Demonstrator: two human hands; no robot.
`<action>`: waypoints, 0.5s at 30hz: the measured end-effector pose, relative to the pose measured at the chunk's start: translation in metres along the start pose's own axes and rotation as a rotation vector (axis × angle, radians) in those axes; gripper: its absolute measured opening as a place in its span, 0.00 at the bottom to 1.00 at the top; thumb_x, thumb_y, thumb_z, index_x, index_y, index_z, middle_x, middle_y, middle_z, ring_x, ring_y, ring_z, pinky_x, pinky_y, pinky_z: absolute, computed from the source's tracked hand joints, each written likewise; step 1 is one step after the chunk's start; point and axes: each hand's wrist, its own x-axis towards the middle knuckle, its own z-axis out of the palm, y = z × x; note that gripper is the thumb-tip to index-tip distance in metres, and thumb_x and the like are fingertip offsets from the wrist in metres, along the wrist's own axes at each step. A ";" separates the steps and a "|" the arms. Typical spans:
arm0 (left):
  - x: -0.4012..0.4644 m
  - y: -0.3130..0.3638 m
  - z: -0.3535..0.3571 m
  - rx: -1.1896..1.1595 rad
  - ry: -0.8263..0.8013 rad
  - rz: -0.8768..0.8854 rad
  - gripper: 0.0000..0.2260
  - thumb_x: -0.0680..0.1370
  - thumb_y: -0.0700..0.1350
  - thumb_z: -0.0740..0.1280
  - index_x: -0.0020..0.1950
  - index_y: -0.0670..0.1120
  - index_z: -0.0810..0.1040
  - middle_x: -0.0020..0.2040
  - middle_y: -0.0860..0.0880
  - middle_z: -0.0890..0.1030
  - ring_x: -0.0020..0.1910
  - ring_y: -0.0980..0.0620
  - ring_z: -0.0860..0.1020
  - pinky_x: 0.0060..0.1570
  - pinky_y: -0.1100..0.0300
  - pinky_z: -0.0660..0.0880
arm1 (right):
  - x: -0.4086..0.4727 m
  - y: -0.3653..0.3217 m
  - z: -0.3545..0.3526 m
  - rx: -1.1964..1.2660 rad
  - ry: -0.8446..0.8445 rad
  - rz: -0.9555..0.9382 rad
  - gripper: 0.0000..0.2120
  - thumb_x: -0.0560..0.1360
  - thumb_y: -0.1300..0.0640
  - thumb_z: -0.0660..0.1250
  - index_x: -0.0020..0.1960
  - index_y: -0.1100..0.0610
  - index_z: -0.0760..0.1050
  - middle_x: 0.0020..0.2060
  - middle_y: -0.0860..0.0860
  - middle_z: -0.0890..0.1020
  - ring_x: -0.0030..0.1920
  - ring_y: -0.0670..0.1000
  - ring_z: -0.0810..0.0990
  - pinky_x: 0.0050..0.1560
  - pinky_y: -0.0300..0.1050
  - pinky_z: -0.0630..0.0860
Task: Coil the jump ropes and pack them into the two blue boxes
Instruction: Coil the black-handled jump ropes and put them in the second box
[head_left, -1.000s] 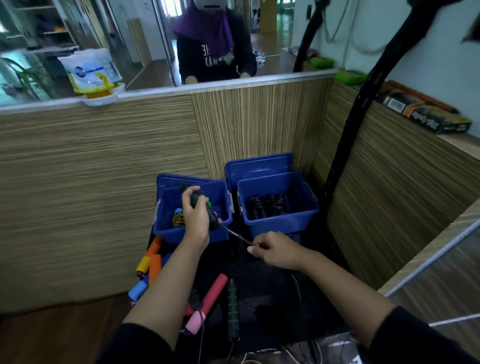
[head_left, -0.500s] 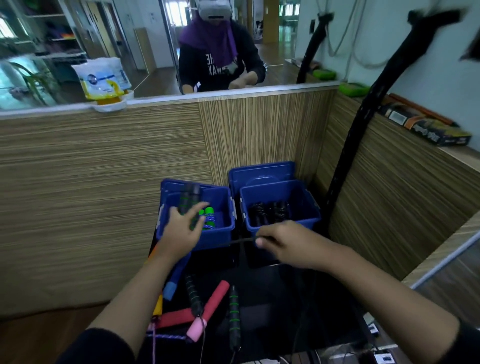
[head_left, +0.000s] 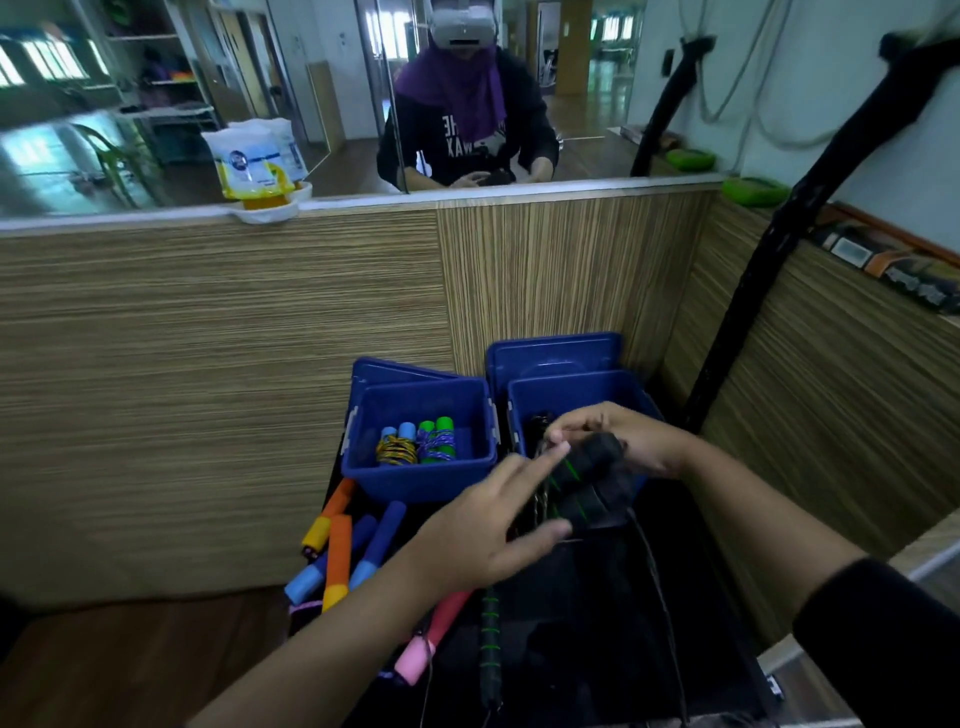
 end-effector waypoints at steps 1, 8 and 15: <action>0.003 -0.003 -0.003 -0.039 0.094 -0.031 0.28 0.80 0.59 0.58 0.77 0.56 0.55 0.63 0.49 0.72 0.59 0.59 0.72 0.60 0.66 0.68 | 0.001 0.009 0.010 0.128 0.059 0.017 0.11 0.73 0.57 0.69 0.48 0.65 0.77 0.41 0.60 0.79 0.42 0.56 0.78 0.44 0.45 0.75; 0.013 -0.061 -0.024 -0.003 0.544 -0.404 0.25 0.79 0.56 0.58 0.73 0.47 0.65 0.60 0.52 0.72 0.57 0.65 0.69 0.52 0.80 0.61 | 0.008 0.039 0.114 0.082 0.079 0.236 0.13 0.83 0.53 0.52 0.47 0.57 0.71 0.25 0.53 0.73 0.25 0.48 0.79 0.30 0.39 0.74; -0.016 -0.104 -0.002 0.366 0.173 -0.711 0.25 0.82 0.58 0.53 0.77 0.51 0.60 0.64 0.42 0.70 0.53 0.40 0.78 0.45 0.52 0.73 | 0.010 0.011 0.122 -0.699 0.104 -0.030 0.13 0.80 0.53 0.57 0.42 0.60 0.72 0.38 0.61 0.79 0.39 0.60 0.77 0.38 0.45 0.68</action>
